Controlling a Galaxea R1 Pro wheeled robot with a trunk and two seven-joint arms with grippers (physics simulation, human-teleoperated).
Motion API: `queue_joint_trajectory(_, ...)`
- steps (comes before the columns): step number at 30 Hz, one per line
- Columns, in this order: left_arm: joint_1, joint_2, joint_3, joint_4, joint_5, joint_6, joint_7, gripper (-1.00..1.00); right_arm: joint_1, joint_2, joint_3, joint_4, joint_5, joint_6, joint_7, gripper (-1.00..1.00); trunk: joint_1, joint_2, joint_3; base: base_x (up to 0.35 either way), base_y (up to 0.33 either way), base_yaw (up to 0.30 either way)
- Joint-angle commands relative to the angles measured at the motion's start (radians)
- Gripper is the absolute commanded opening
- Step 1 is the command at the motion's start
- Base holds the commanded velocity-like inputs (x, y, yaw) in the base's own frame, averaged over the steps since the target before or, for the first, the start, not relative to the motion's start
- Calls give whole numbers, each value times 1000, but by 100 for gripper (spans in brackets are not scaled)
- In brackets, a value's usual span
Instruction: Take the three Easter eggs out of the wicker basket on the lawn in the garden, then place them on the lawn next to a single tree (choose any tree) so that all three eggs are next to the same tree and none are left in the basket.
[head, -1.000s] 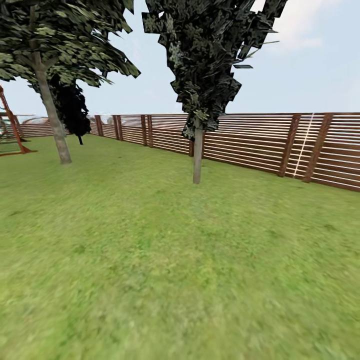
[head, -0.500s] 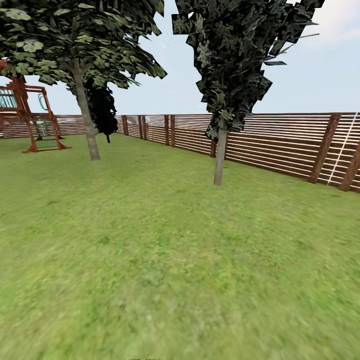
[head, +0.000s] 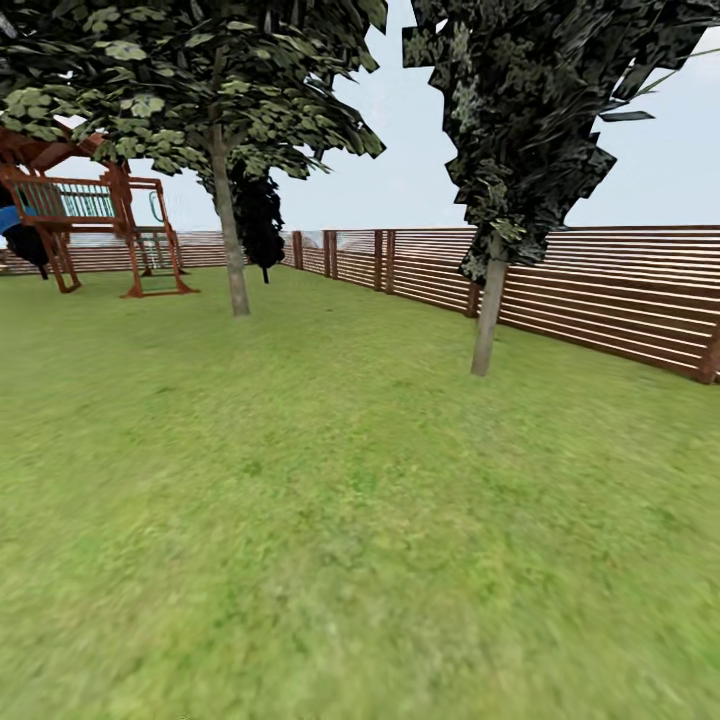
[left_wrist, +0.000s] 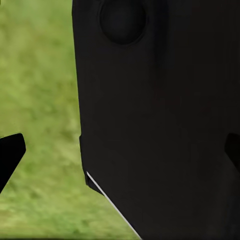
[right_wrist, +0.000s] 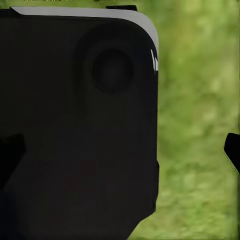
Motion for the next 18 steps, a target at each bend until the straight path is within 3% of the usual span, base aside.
queue_joint_trajectory(1,1,0,-1,-2,0,0,-1,100,-1,0,0,1,-3,-2,0,100,0,0,-1,0,0,297)
queue_joint_trajectory(18,1,-1,-1,-2,1,0,-1,100,-1,0,2,1,-2,-2,0,100,0,0,-1,0,0,297)
